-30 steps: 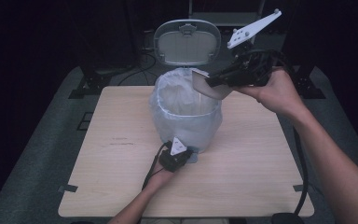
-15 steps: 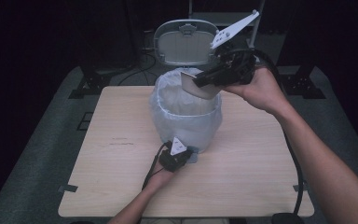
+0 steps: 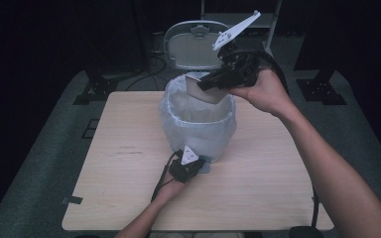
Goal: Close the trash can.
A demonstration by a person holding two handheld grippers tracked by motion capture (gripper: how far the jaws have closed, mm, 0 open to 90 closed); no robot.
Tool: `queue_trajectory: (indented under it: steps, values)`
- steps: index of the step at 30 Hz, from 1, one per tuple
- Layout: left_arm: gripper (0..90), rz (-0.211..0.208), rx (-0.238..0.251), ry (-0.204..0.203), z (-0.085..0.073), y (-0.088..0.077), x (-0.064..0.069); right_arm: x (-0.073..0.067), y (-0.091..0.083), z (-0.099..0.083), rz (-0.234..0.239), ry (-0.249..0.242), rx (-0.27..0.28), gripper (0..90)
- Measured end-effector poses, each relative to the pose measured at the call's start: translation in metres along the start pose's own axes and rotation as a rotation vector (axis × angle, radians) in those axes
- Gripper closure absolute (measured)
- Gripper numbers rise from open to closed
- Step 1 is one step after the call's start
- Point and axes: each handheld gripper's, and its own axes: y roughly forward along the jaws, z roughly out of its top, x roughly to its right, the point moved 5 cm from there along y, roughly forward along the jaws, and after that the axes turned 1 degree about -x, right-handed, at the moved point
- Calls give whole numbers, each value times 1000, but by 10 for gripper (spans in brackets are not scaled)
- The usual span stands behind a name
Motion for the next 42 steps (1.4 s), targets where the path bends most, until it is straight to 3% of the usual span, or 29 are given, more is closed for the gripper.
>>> queue_trajectory:
  steps: [16,18,19,22,35,42]
  values:
    - [869,2,2,-2,0,0,0,11,24,4,13,14,-9,834]
    - [870,1,2,-3,0,0,0,15,27,5,-12,20,4,764]
    - [870,1,2,-2,0,0,0,16,30,5,1,36,6,742]
    - [869,0,2,-3,0,0,0,19,35,2,11,38,-15,749]
    - [865,0,3,-5,0,0,0,17,30,-3,25,38,-19,754]
    - [866,-1,5,-7,0,0,0,19,26,-15,27,65,-8,729]
